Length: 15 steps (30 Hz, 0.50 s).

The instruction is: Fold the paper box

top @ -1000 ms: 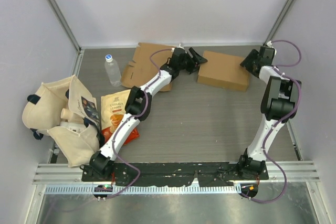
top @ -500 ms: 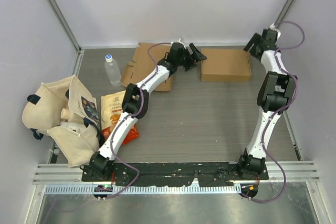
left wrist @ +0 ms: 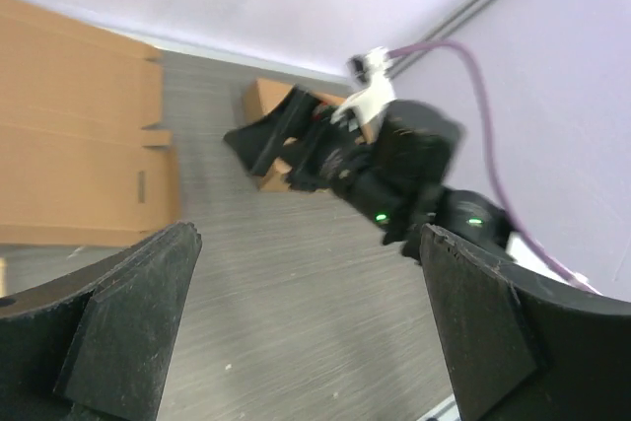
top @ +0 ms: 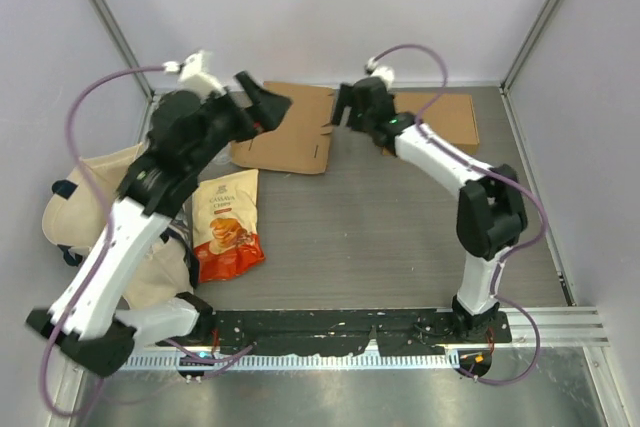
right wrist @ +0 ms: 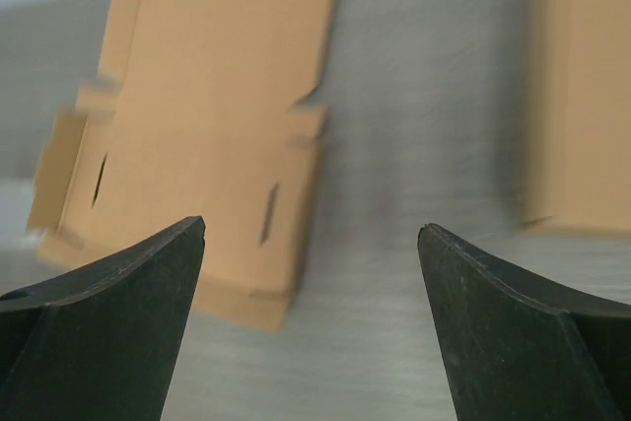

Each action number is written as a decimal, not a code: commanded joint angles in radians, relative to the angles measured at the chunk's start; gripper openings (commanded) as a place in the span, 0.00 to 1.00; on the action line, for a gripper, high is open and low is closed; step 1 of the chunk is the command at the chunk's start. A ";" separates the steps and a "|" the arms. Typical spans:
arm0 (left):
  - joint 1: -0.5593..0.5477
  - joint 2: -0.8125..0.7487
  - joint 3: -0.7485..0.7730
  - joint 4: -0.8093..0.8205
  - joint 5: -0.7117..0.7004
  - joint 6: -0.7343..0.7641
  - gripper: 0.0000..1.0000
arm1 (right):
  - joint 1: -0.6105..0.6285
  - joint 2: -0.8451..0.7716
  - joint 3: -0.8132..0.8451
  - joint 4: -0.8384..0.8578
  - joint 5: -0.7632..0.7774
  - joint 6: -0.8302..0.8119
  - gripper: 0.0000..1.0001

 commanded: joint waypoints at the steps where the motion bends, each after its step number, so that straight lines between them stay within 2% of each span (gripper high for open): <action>1: 0.014 -0.142 -0.181 -0.281 -0.141 0.093 1.00 | 0.061 0.104 -0.121 0.235 -0.104 0.197 0.92; 2: 0.014 -0.176 -0.210 -0.304 -0.139 0.093 1.00 | 0.063 0.126 -0.142 0.266 -0.167 0.263 0.90; 4: 0.014 -0.287 -0.305 -0.336 -0.127 0.079 1.00 | 0.069 0.185 -0.185 0.356 -0.175 0.311 0.85; 8: 0.014 -0.447 -0.497 -0.271 -0.044 0.008 1.00 | 0.080 0.268 -0.188 0.406 -0.187 0.342 0.73; 9: 0.014 -0.463 -0.532 -0.223 -0.030 -0.016 1.00 | 0.083 0.279 -0.178 0.412 -0.189 0.347 0.65; 11: 0.014 -0.466 -0.609 -0.168 -0.018 -0.079 1.00 | 0.085 0.308 -0.169 0.430 -0.187 0.359 0.56; 12: 0.014 -0.452 -0.621 -0.160 -0.035 -0.100 1.00 | 0.083 0.320 -0.162 0.444 -0.189 0.368 0.45; 15: 0.014 -0.374 -0.641 -0.098 -0.076 -0.148 1.00 | 0.083 0.360 -0.120 0.417 -0.198 0.376 0.33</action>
